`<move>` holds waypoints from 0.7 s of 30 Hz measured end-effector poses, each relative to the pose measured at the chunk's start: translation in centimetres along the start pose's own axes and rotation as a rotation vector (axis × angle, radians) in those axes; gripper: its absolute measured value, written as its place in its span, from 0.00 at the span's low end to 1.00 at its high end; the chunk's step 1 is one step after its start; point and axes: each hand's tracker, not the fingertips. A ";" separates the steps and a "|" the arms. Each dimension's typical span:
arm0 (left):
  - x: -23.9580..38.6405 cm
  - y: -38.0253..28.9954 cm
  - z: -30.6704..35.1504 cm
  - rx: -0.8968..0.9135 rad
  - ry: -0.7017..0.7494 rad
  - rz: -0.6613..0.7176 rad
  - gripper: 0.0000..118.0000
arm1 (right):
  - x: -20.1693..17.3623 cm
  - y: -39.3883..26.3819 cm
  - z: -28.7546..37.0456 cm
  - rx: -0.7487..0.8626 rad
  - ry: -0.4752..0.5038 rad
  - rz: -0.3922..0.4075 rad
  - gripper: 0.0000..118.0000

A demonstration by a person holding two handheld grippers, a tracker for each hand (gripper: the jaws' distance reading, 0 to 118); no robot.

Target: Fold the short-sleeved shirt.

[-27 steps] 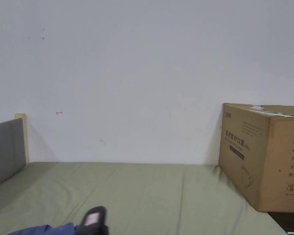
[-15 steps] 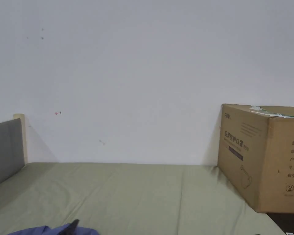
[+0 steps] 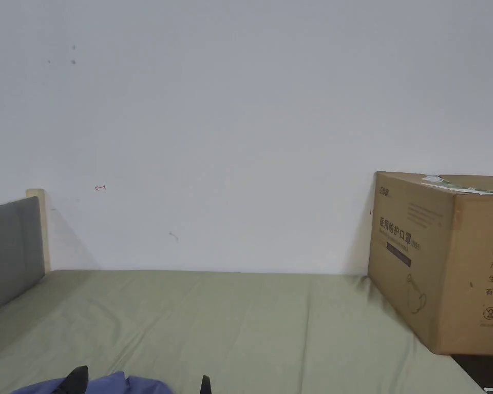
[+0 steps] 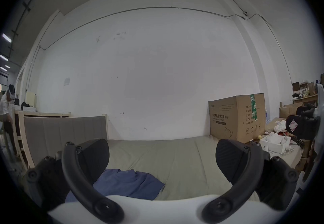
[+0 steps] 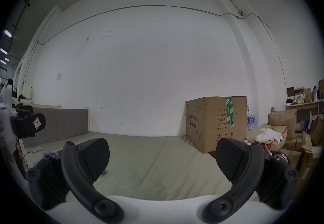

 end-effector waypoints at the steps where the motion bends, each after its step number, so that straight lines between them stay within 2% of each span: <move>1: 0.0 0.0 0.0 0.000 -0.001 0.001 1.00 | 0.0 0.0 0.0 0.000 -0.002 0.008 1.00; 12: 0.1 0.0 -0.2 -0.014 -0.024 0.007 1.00 | -0.1 0.3 0.1 -0.015 0.017 -0.001 1.00; 17: 0.3 -0.4 0.0 0.047 -0.003 -0.001 1.00 | -0.5 0.1 -0.2 0.033 -0.030 0.067 1.00; 19: 0.1 -0.3 0.1 0.064 -0.043 0.019 1.00 | -0.3 0.0 -0.2 0.058 0.015 0.040 1.00; 21: 0.2 0.0 0.1 0.040 -0.099 0.027 1.00 | 0.0 0.0 0.2 0.099 0.048 -0.035 1.00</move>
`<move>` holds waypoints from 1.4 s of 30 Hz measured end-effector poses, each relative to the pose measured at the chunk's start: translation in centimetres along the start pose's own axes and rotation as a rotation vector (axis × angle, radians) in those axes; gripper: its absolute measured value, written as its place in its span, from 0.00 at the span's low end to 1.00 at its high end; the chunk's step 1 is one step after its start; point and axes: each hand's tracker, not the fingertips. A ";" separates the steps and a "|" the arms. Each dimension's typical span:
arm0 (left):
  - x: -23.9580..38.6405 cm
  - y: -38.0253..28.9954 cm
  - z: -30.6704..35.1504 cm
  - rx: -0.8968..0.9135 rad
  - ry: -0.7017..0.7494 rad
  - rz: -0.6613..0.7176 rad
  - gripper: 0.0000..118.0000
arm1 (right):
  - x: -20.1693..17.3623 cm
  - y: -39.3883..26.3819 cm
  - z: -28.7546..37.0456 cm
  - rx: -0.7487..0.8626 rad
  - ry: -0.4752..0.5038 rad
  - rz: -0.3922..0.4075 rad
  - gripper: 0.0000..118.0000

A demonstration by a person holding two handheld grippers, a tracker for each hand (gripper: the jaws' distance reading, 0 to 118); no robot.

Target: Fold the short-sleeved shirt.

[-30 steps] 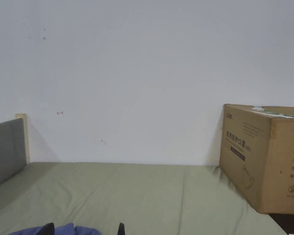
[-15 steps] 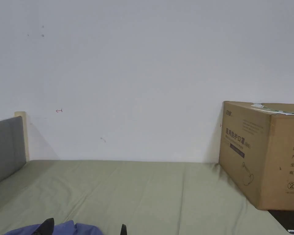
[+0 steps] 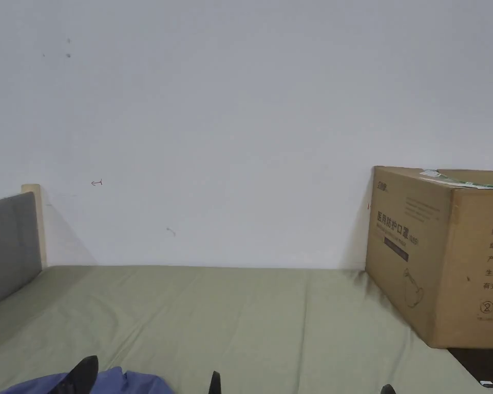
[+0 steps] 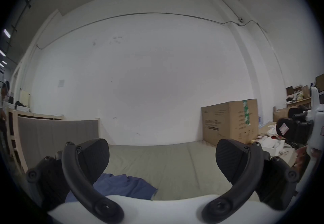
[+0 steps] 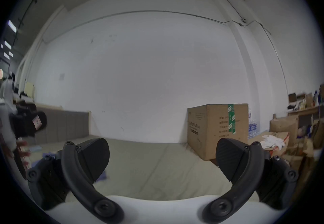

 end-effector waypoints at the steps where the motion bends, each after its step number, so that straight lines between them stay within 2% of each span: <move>1: 0.1 0.0 0.0 0.000 0.008 -0.006 1.00 | 0.0 0.1 0.2 0.011 0.004 -0.026 1.00; 3: 0.7 0.1 0.2 0.019 0.037 -0.029 1.00 | 0.0 0.4 0.3 0.028 -0.044 -0.045 1.00; 6: 0.9 0.2 0.2 0.011 0.046 -0.045 1.00 | -0.1 1.1 0.4 -0.023 -0.090 -0.009 1.00; 8: 0.5 0.0 0.0 -0.039 -0.004 -0.016 1.00 | 0.2 1.3 0.6 -0.008 -0.077 -0.011 1.00; 10: 0.4 0.3 -0.1 -0.084 -0.020 0.007 0.99 | 0.6 2.0 0.7 -0.036 -0.011 -0.037 1.00; 11: 0.7 0.8 0.1 -0.068 -0.009 0.010 0.95 | 0.9 2.2 0.7 -0.039 -0.002 -0.051 1.00; 12: 0.8 1.0 0.3 -0.059 0.003 0.015 0.74 | 1.0 2.3 0.6 -0.049 0.006 -0.061 1.00; 14: 1.0 1.3 0.3 -0.045 0.027 0.014 0.07 | 1.1 2.3 0.4 -0.071 0.009 -0.048 0.96; 15: 1.0 1.6 0.1 -0.056 0.040 0.009 0.00 | 1.1 2.2 0.4 -0.080 0.023 -0.029 0.74; 16: 0.8 1.8 0.1 -0.062 0.042 0.013 0.00 | 1.2 2.0 0.6 -0.075 0.035 -0.019 0.29; 17: 0.6 1.9 -0.1 -0.068 0.015 0.029 0.00 | 1.1 2.0 0.4 -0.082 0.025 0.001 0.00; 18: 0.6 2.0 -0.2 -0.076 0.012 0.031 0.00 | 1.0 1.9 0.2 -0.129 0.016 0.029 0.00; 21: 0.8 2.1 -0.4 -0.081 0.024 0.028 0.00 | 1.4 1.5 0.2 -0.145 0.024 -0.028 0.00; 23: 0.8 1.8 -0.4 -0.085 0.025 0.036 0.00 | 1.4 1.3 0.2 -0.150 -0.013 -0.036 0.00; 28: -0.9 1.6 0.2 -0.118 0.055 0.038 0.00 | 1.0 0.9 -1.1 -0.179 0.009 -0.057 0.00; 32: -5.7 1.9 2.8 -0.147 0.211 -0.009 0.00 | -3.2 0.4 -3.9 -0.203 0.158 -0.058 0.00; 36: -11.9 1.8 6.7 -0.136 0.447 -0.033 0.00 | -10.0 -0.1 -5.3 -0.200 0.393 -0.076 0.00; 38: -13.6 1.8 8.3 -0.136 0.516 -0.036 0.00 | -12.9 -0.2 -5.7 -0.220 0.495 -0.072 0.00; 42: -14.8 0.7 9.7 -0.151 0.550 -0.051 0.00 | -15.1 -0.5 -6.0 -0.227 0.559 -0.114 0.00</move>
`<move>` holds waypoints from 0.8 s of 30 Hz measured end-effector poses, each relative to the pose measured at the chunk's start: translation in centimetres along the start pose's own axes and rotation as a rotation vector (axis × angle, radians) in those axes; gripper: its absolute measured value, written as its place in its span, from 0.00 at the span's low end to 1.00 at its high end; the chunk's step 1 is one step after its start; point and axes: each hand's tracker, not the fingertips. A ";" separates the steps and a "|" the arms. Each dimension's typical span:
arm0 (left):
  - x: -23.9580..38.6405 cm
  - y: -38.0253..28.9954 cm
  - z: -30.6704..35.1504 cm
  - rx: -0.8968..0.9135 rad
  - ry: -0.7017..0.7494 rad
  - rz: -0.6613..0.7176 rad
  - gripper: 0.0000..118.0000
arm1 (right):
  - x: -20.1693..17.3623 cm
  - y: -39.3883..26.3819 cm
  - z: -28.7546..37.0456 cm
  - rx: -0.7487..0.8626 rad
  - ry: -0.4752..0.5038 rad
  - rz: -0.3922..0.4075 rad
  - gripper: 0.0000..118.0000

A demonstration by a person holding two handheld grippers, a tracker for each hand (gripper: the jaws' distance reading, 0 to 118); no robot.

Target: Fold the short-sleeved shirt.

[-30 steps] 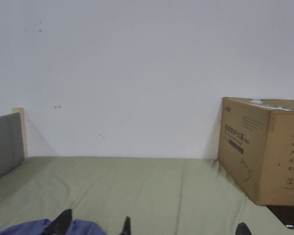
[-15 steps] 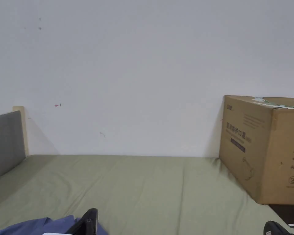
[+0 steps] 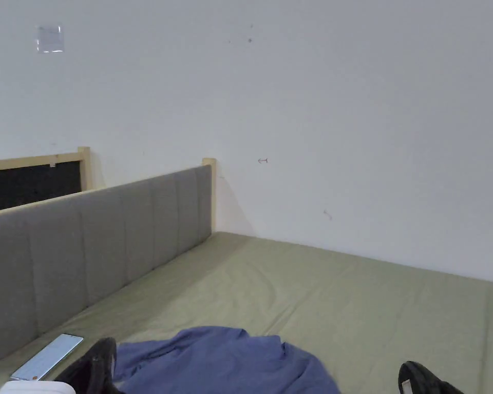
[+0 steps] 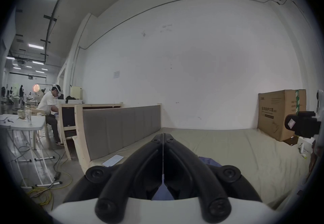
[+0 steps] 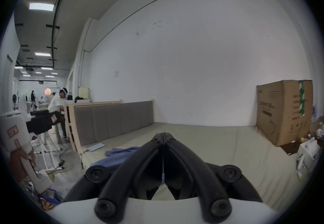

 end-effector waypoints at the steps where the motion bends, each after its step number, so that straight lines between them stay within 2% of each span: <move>1: 0.1 -0.2 0.0 -0.007 -0.001 -0.007 0.00 | 0.2 0.0 -0.1 -0.003 0.000 -0.004 0.00; 7: 1.7 0.2 -3.1 0.015 -0.023 0.028 0.00 | 3.7 0.0 1.4 -0.008 -0.028 -0.048 0.00; 9: 1.9 1.3 -7.8 -0.126 -0.156 0.046 0.00 | 5.1 -0.2 2.1 -0.029 -0.078 -0.036 0.00; 11: 1.7 0.6 -14.8 -0.402 -0.336 0.094 0.00 | 6.3 -0.6 2.9 -0.055 -0.123 -0.032 0.00; 14: 2.8 -4.1 -24.9 -0.876 -0.551 0.176 0.00 | 8.4 -1.7 3.7 -0.097 -0.174 -0.064 0.00; 15: 3.6 -6.5 -27.0 -0.934 -0.541 0.169 0.00 | 9.1 -2.3 3.9 -0.125 -0.192 -0.083 0.00; 17: 5.6 -10.5 -29.8 -1.011 -0.515 0.042 0.00 | 10.1 -3.2 4.0 -0.180 -0.220 -0.106 0.00; 19: 7.6 -13.6 -31.7 -1.000 -0.506 -0.054 0.02 | 10.9 -3.9 3.8 -0.222 -0.251 -0.113 0.00; 20: 8.4 -15.0 -32.7 -1.003 -0.494 -0.069 0.16 | 11.4 -4.1 3.7 -0.233 -0.259 -0.116 0.00; 21: 9.3 -16.3 -33.4 -1.019 -0.501 -0.044 0.54 | 11.8 -4.3 3.6 -0.244 -0.266 -0.122 0.00; 22: 10.0 -17.6 -34.2 -1.050 -0.500 -0.031 0.85 | 12.1 -4.4 3.5 -0.254 -0.274 -0.128 0.00; 23: 10.3 -18.7 -34.6 -1.063 -0.486 -0.018 1.00 | 12.4 -4.4 3.2 -0.265 -0.283 -0.134 0.00; 24: 10.9 -19.7 -35.1 -1.048 -0.526 0.037 0.94 | 12.8 -4.5 3.0 -0.274 -0.290 -0.140 0.00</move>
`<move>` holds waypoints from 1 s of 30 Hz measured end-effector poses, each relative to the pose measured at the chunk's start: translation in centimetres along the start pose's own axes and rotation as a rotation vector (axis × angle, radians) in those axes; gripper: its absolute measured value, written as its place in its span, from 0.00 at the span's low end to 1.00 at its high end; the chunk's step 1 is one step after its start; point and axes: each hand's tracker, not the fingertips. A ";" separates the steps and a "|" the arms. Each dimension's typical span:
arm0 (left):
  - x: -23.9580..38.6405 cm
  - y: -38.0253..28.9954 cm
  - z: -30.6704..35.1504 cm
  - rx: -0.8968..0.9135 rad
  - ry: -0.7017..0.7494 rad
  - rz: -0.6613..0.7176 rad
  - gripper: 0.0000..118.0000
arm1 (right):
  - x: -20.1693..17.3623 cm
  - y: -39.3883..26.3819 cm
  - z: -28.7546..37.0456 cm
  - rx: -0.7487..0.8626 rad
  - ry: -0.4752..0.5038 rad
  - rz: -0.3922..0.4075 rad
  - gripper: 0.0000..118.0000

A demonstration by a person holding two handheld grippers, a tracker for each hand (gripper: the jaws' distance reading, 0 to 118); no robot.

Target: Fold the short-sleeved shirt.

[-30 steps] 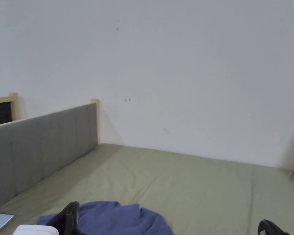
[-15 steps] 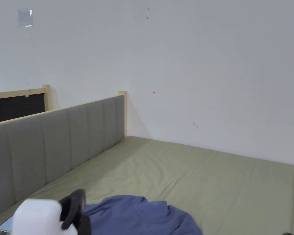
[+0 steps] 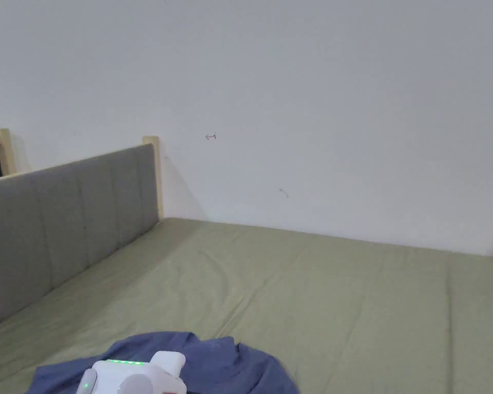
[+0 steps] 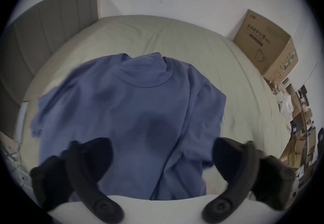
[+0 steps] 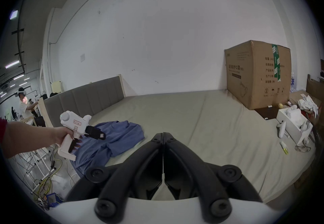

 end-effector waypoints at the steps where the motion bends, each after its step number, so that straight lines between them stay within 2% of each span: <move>1: -0.1 0.1 -1.1 -0.015 0.021 -0.016 0.94 | 0.2 0.0 -0.3 -0.009 -0.005 -0.005 0.00; 4: -0.1 -1.0 -4.8 -0.123 0.116 -0.063 0.93 | 0.7 -0.2 -1.3 -0.044 -0.016 -0.011 0.00; 5: -0.5 -0.2 -6.0 -0.231 0.121 -0.067 0.84 | 0.7 -0.4 -1.6 -0.055 -0.016 -0.010 0.00; 6: -0.2 -0.8 -6.1 -0.223 0.184 -0.110 0.79 | 0.7 -0.6 -2.0 -0.067 -0.017 -0.010 0.00; 7: 0.7 -0.5 -5.4 -0.156 0.150 -0.117 0.79 | 0.7 -0.7 -2.2 -0.083 -0.017 -0.015 0.00; 8: 1.2 0.0 -5.1 -0.189 0.178 -0.092 0.76 | 0.7 -0.7 -2.4 -0.100 -0.011 -0.027 0.00; 9: 1.1 0.4 -4.9 -0.158 0.205 -0.095 0.55 | 0.7 -0.7 -2.6 -0.112 -0.001 -0.045 0.00; 10: 1.6 0.5 -3.8 -0.106 0.196 -0.107 0.24 | 0.7 -0.7 -2.6 -0.116 0.010 -0.059 0.00; 11: 2.0 0.4 -2.6 -0.051 0.204 -0.128 0.06 | 0.8 -0.8 -2.6 -0.118 0.020 -0.071 0.00; 12: 2.3 0.2 -1.4 -0.008 0.261 -0.147 0.06 | 0.7 -0.6 -2.5 -0.117 0.027 -0.076 0.00; 16: 0.9 0.0 5.3 0.132 0.181 -0.004 0.06 | 0.8 0.2 -1.3 -0.090 0.047 -0.063 0.00; 19: 1.1 1.7 13.3 0.305 0.129 0.073 0.06 | 1.2 1.4 0.0 -0.048 0.059 -0.052 0.00; 20: 1.8 2.3 15.7 0.362 0.112 0.049 0.06 | 1.4 1.7 0.5 -0.028 0.052 -0.048 0.00; 23: 6.0 5.2 21.4 0.482 0.106 -0.140 0.06 | 2.2 2.5 1.5 0.007 0.033 -0.065 0.00; 26: 12.8 7.0 26.9 0.621 -0.101 -0.147 0.06 | 2.9 3.1 2.4 0.038 0.029 -0.111 0.00; 30: 22.5 8.5 29.7 0.604 -0.334 -0.258 0.06 | 3.7 3.7 4.0 0.089 -0.003 -0.128 0.00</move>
